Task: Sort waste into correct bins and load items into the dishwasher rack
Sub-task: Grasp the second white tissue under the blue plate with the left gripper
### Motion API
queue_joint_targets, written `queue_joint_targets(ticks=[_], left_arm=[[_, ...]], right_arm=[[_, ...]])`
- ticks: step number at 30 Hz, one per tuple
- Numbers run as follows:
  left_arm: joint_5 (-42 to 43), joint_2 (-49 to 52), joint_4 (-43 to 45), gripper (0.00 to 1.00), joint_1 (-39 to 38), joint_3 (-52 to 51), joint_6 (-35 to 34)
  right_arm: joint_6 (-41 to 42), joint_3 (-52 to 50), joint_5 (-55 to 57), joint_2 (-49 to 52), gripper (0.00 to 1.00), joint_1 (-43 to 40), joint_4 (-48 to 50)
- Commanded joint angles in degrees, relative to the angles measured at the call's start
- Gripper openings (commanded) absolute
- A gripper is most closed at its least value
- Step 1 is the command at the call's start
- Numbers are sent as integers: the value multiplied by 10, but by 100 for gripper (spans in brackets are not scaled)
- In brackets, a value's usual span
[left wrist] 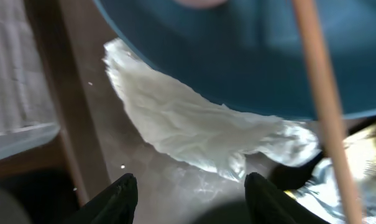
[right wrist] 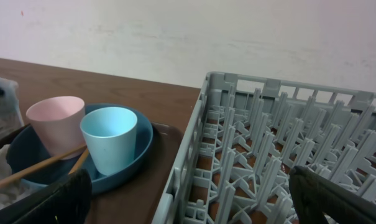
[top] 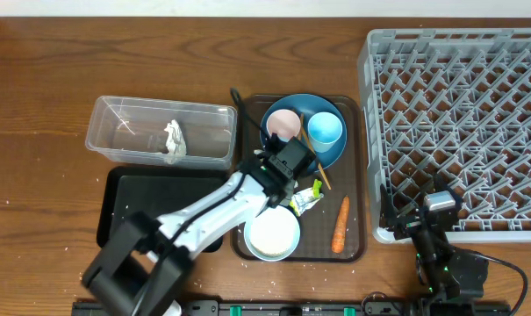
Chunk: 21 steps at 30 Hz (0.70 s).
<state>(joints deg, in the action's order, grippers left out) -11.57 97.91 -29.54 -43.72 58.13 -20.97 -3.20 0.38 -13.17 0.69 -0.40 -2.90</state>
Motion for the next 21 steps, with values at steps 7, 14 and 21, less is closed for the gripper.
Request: queue_joint_targets(ticks=[7, 14, 21], left_arm=[[-11, 43, 3, 58, 0, -6, 13], [-12, 42, 3, 23, 0, -5, 21], [-30, -6, 0, 6, 0, -4, 21]], right_arm=[[-3, -1, 3, -3, 99, -4, -3], [-3, -1, 3, -3, 99, -4, -3], [-3, -1, 3, -3, 99, -4, -3]])
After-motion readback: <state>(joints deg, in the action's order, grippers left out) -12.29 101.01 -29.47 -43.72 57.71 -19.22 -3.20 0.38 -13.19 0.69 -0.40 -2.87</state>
